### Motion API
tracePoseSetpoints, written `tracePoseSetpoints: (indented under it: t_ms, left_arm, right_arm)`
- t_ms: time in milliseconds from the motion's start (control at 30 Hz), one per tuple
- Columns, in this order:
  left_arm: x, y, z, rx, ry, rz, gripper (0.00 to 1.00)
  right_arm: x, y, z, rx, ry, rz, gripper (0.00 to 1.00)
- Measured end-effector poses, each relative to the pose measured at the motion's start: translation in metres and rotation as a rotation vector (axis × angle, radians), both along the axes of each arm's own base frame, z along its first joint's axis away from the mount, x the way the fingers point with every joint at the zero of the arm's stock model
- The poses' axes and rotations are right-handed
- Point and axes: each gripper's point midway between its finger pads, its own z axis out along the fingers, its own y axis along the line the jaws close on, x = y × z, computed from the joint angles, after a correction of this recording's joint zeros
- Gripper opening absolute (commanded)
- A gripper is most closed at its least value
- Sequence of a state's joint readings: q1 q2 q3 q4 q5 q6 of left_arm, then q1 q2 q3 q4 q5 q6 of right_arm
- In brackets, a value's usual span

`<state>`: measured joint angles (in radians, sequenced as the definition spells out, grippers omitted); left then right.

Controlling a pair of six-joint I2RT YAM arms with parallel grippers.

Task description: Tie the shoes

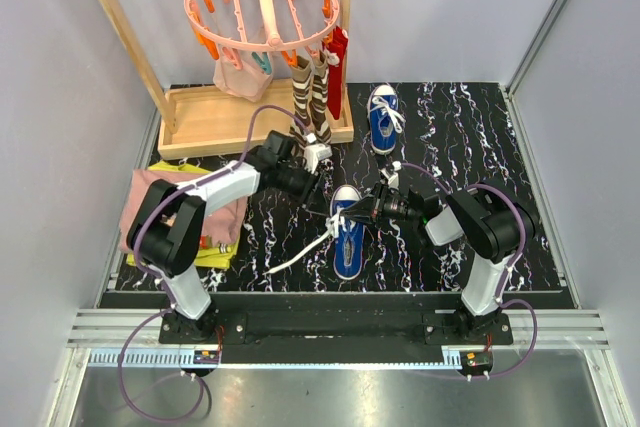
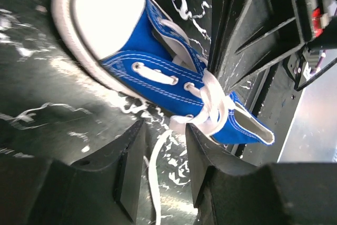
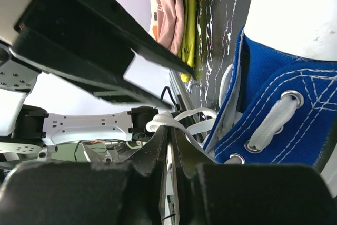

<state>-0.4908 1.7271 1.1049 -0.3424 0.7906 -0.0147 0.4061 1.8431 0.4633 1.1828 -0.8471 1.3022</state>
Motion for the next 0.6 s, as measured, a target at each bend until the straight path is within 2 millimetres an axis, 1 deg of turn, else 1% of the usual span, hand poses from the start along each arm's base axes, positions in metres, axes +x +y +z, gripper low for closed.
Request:
tracePoseSetpoints:
  t_ms: [100,200,367,533,600]
  left_arm:
    - [-0.011,-0.01,-0.004,0.003,0.025,-0.029,0.41]
    - [-0.018,-0.02,0.001,-0.017,0.03,-0.055,0.42]
    - [-0.016,-0.028,0.009,-0.055,0.025,-0.057,0.44]
    - [-0.013,-0.032,0.013,-0.072,0.032,-0.053,0.44]
    - [-0.012,-0.034,0.013,-0.078,0.033,-0.054,0.41]
  right_arm:
    - [0.0,0.0,0.0,-0.002,-0.003,0.001,0.12]
    - [0.0,0.0,-0.001,-0.003,-0.004,0.001,0.12]
    - [0.0,0.0,-0.002,-0.008,-0.005,0.002,0.12]
    - [0.0,0.0,-0.003,-0.01,-0.003,0.002,0.13]
    - [-0.001,0.0,-0.003,-0.01,-0.003,0.002,0.13]
